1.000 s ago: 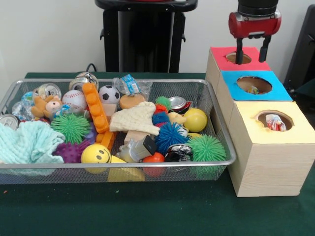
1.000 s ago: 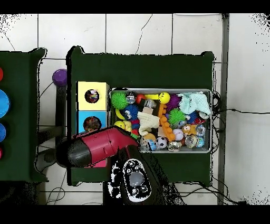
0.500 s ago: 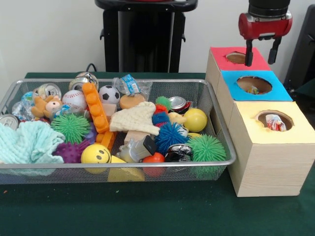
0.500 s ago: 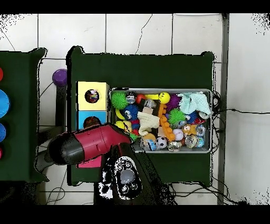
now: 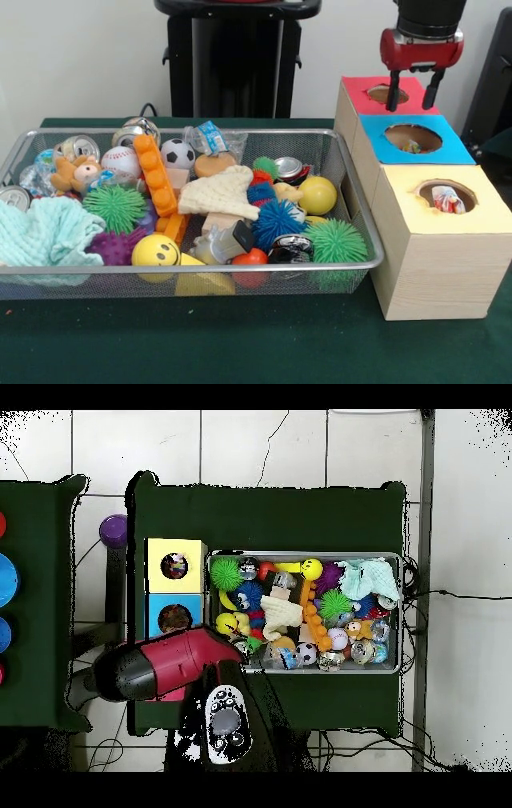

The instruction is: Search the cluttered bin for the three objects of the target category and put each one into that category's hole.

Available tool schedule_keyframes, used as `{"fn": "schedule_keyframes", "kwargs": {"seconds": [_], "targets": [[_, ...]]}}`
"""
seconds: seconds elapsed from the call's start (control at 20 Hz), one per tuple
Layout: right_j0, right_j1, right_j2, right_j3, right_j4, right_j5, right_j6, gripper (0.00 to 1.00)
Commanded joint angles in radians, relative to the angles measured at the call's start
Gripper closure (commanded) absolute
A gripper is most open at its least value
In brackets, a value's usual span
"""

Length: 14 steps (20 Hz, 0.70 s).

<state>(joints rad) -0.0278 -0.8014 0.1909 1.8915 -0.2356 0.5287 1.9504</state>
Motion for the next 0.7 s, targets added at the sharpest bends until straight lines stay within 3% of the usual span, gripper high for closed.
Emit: {"fn": "schedule_keyframes", "kwargs": {"seconds": [0.05, 0.25, 0.7], "targets": [[-0.036, 0.084, -0.084, -0.008, 0.003, -0.041, 0.173, 0.00], [-0.033, 0.133, -0.105, -0.011, -0.011, -0.120, 0.174, 0.00], [-0.002, 0.179, -0.104, -0.072, 0.032, -0.114, 0.182, 0.00]]}}
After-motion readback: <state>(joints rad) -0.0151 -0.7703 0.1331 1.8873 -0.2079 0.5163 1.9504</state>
